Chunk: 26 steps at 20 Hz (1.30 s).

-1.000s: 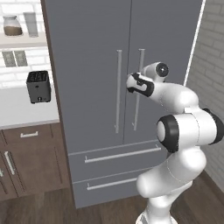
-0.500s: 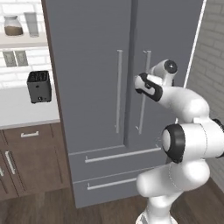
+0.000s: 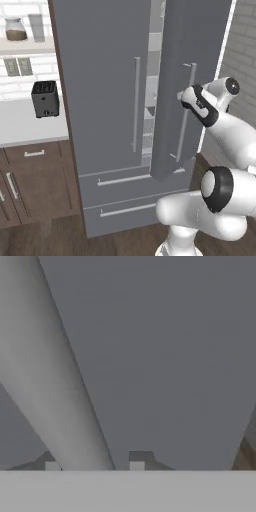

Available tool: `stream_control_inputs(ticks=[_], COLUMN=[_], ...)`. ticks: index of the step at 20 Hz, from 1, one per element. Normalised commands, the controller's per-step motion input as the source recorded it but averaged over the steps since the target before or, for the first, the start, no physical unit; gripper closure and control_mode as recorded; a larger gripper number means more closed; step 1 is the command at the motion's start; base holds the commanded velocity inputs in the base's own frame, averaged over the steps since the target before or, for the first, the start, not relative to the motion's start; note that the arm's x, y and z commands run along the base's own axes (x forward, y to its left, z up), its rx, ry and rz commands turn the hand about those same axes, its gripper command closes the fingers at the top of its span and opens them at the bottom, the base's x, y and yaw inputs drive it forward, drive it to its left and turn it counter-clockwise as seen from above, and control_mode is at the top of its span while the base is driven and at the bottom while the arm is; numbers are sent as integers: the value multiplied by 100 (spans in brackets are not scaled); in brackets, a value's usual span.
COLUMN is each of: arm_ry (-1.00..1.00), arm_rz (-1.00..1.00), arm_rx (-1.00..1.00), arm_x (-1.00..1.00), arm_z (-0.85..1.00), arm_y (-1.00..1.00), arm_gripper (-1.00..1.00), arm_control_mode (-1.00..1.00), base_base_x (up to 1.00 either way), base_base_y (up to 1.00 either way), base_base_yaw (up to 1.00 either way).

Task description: Take the strawberry from the fridge and place it on top of the pancake, located on the dining counter.

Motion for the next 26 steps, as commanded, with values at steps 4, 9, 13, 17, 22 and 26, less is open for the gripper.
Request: stream_control_inputs(ticks=[4,9,13,17,22,26], arm_ry=[0,0,0,0,-7,0], arm_rz=[0,0,0,-5,-2,-14], arm_rx=[20,15,12,8,1,-13], arm_x=[-70,-51,-38,-69,-83,-97], arm_z=[0,7,10,0,6,11], arm_y=[-100,-100,-100,-79,-76,35], arm_gripper=[100,100,-100,-100,-100,-100], arm_control_mode=[-100,-100,-100,-100,-100,-100], base_base_x=[0,0,0,0,0,0], base_base_y=[0,0,0,0,0,0], base_base_yaw=[0,0,0,0,0,0])
